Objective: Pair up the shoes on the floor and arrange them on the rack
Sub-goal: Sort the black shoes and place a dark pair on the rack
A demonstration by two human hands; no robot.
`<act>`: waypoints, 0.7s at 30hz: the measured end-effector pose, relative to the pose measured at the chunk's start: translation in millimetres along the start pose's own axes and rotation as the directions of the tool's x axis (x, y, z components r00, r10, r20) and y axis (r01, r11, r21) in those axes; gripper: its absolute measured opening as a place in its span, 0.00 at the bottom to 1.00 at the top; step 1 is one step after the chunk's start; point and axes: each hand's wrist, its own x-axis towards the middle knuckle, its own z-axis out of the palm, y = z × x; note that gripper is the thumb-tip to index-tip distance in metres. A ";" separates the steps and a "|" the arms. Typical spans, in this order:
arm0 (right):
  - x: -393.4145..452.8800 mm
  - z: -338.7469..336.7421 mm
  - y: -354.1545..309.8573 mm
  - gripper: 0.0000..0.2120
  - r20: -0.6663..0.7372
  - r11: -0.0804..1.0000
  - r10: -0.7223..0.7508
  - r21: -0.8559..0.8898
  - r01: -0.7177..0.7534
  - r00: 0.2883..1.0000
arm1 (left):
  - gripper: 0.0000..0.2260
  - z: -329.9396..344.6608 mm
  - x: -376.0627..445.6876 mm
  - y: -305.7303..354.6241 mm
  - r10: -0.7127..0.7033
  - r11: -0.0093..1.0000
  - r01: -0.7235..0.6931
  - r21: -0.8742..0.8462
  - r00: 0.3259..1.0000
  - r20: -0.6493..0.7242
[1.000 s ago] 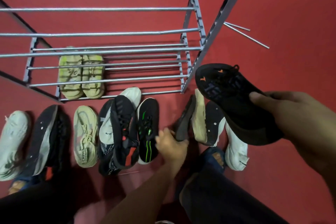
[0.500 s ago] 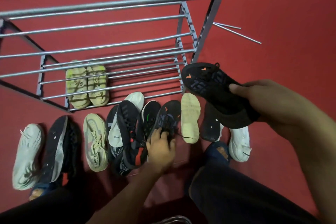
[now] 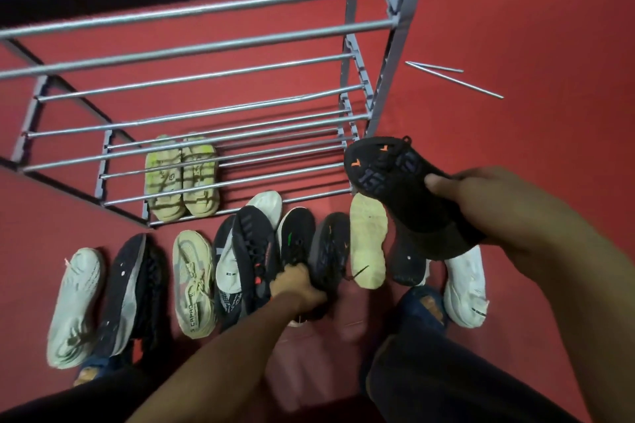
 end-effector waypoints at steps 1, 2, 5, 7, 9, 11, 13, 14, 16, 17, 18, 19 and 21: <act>-1.6 1.6 -1.1 0.17 0.004 1.000 -0.003 -0.007 0.003 1.000 | 0.35 -7.6 -6.8 -2.1 0.005 0.997 -0.004 -0.079 1.000 0.017; -3.9 3.9 -2.7 0.18 0.016 1.000 0.000 -0.023 0.001 1.000 | 0.32 -14.8 -15.0 -6.1 -0.007 0.984 0.010 -0.177 1.000 0.016; -9.7 16.1 -13.8 0.17 0.063 0.996 0.029 -0.081 -0.024 0.998 | 0.24 -40.8 -47.3 -29.3 -0.101 0.793 0.108 -0.600 0.994 0.045; -8.0 31.3 -22.7 0.14 0.090 0.993 0.044 -0.114 -0.034 0.995 | 0.19 -58.4 -69.5 -54.7 -0.128 0.587 0.168 -0.792 0.985 0.114; -2.3 53.3 -30.0 0.13 0.135 0.988 0.050 -0.152 -0.029 0.990 | 0.16 -76.8 -93.1 -82.5 -0.130 0.511 0.179 -0.841 0.983 0.130; 2.9 85.6 -33.2 0.15 0.191 0.991 0.073 -0.124 -0.050 0.979 | 0.15 -90.1 -108.8 -109.1 -0.177 0.476 0.156 -0.865 0.981 0.079; 5.2 127.0 -29.6 0.16 0.196 0.994 0.106 -0.062 -0.095 0.975 | 0.13 -101.9 -116.2 -130.6 -0.198 0.401 0.121 -0.908 0.979 0.043; 6.1 150.1 -23.5 0.15 0.198 0.990 0.140 -0.004 -0.142 0.970 | 0.11 -106.5 -117.9 -140.0 -0.208 0.374 0.110 -0.921 0.978 0.033; 8.1 195.4 -9.1 0.14 0.242 0.947 0.243 0.150 -0.284 0.939 | 0.09 -112.2 -114.8 -155.1 -0.239 0.380 0.092 -0.920 0.971 -0.001; 9.4 215.1 -1.5 0.14 0.264 0.922 0.280 0.193 -0.335 0.923 | 0.09 -112.3 -110.0 -161.6 -0.247 0.397 0.078 -0.914 0.969 -0.024; 13.4 231.8 6.2 0.17 0.274 0.908 0.299 0.212 -0.361 0.914 | 0.09 -111.6 -104.1 -167.2 -0.255 0.417 0.076 -0.906 0.966 -0.037; 19.9 245.2 14.1 0.19 0.278 0.903 0.307 0.216 -0.371 0.910 | 0.10 -111.5 -97.2 -171.4 -0.261 0.431 0.072 -0.900 0.964 -0.048; 27.6 256.6 22.8 0.21 0.275 0.893 0.329 0.219 -0.392 0.903 | 0.11 -112.3 -82.9 -174.3 -0.252 0.444 0.049 -0.894 0.965 -0.072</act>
